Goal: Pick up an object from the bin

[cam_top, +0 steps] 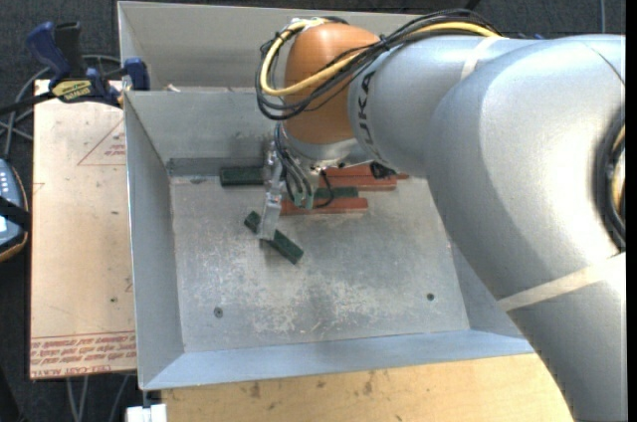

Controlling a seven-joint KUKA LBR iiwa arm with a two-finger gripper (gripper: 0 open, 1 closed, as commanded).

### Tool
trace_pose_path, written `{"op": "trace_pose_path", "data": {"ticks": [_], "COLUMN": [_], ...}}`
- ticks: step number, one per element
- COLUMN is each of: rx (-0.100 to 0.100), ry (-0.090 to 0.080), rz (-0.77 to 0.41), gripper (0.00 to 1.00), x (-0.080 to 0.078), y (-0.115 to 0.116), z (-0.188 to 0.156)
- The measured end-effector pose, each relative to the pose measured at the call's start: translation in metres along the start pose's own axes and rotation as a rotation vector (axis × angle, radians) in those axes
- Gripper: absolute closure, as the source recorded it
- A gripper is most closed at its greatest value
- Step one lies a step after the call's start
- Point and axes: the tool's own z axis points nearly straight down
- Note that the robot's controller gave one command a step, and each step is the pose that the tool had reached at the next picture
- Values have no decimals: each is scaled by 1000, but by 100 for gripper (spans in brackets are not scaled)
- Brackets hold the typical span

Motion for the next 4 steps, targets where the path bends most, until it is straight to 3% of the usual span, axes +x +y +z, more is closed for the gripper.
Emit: {"op": "trace_pose_path", "data": {"ticks": [1,2,3,4], "rx": [-2,1,-2,1], "ry": [-3,-1,-2,-1], "rz": [3,3,3,3], "gripper": [100,0,100,0], "x": [-2,0,-1,0], "y": [-1,-3,-1,-3], "z": [-6,-2,-5,-1]}}
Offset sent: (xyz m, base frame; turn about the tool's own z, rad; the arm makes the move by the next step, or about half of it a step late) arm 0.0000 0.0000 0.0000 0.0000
